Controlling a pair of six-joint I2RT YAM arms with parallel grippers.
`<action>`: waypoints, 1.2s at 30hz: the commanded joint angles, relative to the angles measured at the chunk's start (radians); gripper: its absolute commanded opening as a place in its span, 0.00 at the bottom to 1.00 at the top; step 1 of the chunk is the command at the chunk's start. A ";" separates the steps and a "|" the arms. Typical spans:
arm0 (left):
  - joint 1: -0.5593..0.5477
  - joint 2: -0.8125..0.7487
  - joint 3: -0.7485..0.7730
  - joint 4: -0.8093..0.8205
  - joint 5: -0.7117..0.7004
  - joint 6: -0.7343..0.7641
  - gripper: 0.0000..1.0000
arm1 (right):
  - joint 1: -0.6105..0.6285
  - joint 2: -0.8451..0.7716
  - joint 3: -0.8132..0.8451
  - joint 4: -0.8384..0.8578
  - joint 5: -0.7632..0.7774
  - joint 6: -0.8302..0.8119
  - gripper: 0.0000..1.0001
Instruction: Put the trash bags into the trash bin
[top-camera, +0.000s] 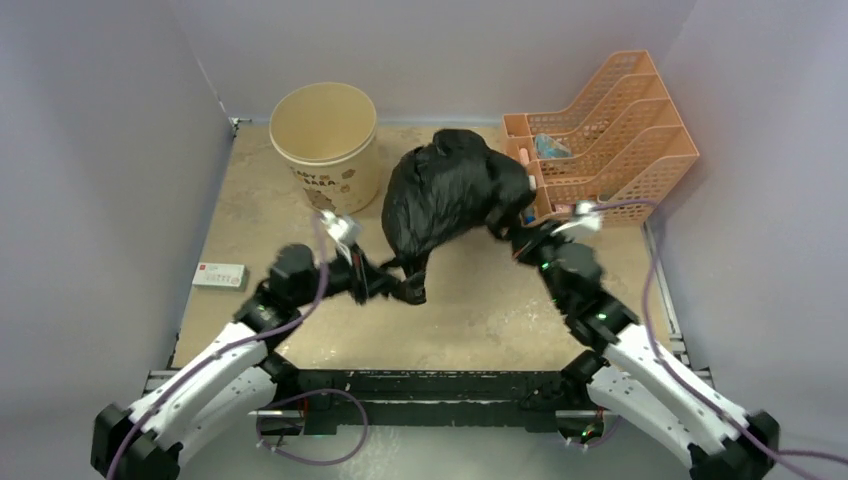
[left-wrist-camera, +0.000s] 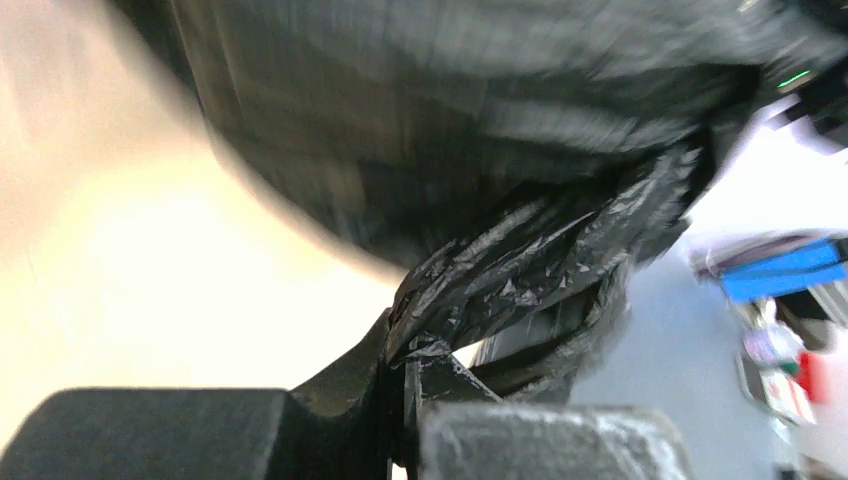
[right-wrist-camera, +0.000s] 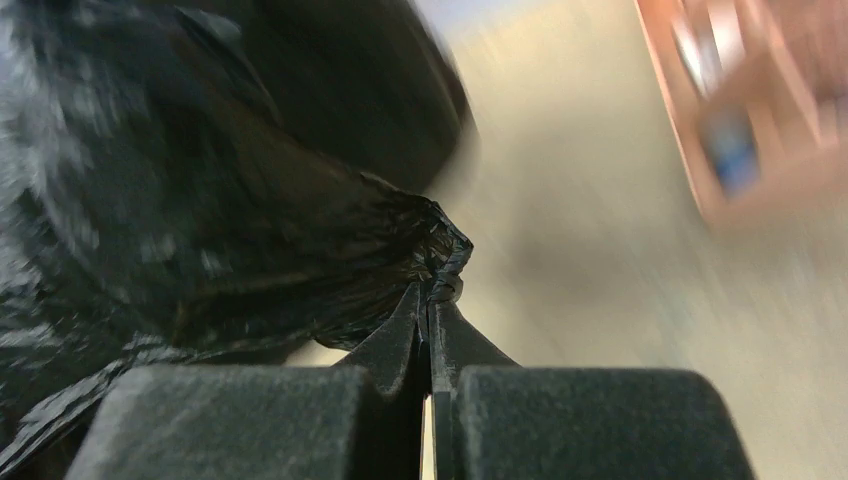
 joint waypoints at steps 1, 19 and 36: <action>0.000 -0.004 -0.309 0.098 0.077 -0.205 0.00 | 0.002 0.057 -0.163 -0.115 -0.098 0.189 0.00; 0.000 0.120 0.002 -0.084 0.000 -0.057 0.00 | 0.002 0.079 -0.016 -0.125 -0.030 0.082 0.00; 0.002 0.236 0.554 -0.255 -0.259 0.142 0.00 | 0.002 0.284 0.624 -0.037 -0.024 -0.354 0.00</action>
